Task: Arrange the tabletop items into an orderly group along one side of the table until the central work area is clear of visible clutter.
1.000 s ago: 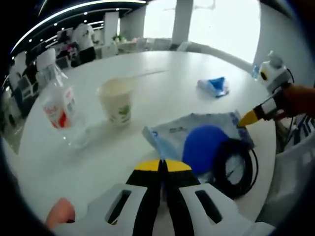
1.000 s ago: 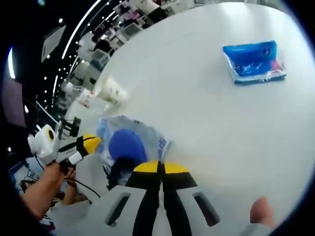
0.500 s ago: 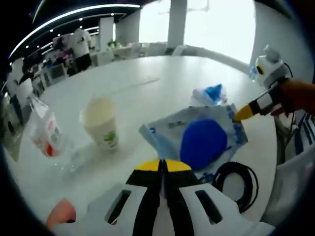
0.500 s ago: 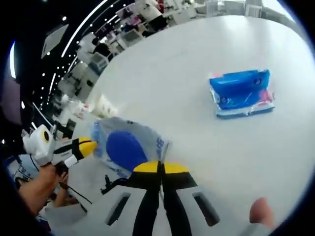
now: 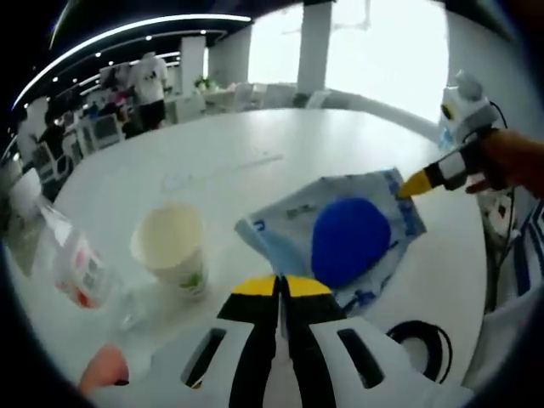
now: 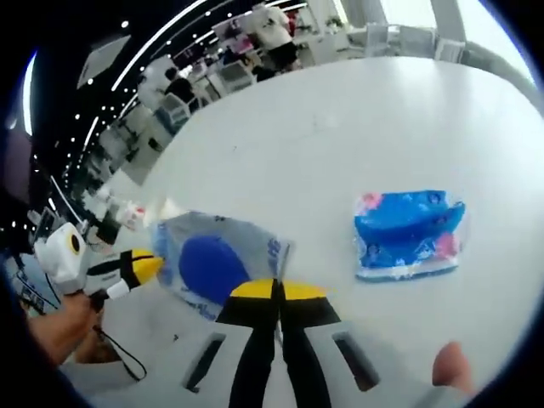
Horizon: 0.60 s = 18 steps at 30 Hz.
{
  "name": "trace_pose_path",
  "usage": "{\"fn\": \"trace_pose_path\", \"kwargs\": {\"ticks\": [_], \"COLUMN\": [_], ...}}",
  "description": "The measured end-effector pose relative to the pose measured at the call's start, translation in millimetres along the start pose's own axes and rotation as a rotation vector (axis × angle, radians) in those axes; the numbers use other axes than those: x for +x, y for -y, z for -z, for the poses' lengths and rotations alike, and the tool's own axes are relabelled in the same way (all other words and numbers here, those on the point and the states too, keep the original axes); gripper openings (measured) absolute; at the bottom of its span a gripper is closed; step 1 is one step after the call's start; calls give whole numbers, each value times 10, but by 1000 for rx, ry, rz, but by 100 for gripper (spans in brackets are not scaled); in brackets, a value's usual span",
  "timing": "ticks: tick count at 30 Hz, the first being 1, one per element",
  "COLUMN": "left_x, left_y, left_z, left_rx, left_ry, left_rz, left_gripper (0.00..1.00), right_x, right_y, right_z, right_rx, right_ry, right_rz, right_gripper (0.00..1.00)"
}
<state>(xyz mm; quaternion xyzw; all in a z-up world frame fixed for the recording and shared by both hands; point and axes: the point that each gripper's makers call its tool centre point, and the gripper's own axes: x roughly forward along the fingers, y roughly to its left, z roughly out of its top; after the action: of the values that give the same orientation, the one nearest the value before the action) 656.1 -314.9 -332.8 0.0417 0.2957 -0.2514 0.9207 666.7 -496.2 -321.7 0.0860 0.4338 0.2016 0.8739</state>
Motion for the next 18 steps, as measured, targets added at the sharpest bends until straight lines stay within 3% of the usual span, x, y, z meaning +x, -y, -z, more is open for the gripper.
{"fn": "trace_pose_path", "kwargs": {"ticks": [8, 18], "left_x": [172, 314], "left_y": [-70, -148], "left_z": [-45, -54], "left_rx": [-19, -32], "left_ry": [2, -10], "left_rz": [-18, -33], "left_gripper": [0, 0], "right_x": [202, 395], "right_y": [133, 210], "right_z": [-201, -317], "right_rx": [-17, -42], "right_ry": [2, -14], "right_rz": [5, -16], "right_gripper": [1, 1]}}
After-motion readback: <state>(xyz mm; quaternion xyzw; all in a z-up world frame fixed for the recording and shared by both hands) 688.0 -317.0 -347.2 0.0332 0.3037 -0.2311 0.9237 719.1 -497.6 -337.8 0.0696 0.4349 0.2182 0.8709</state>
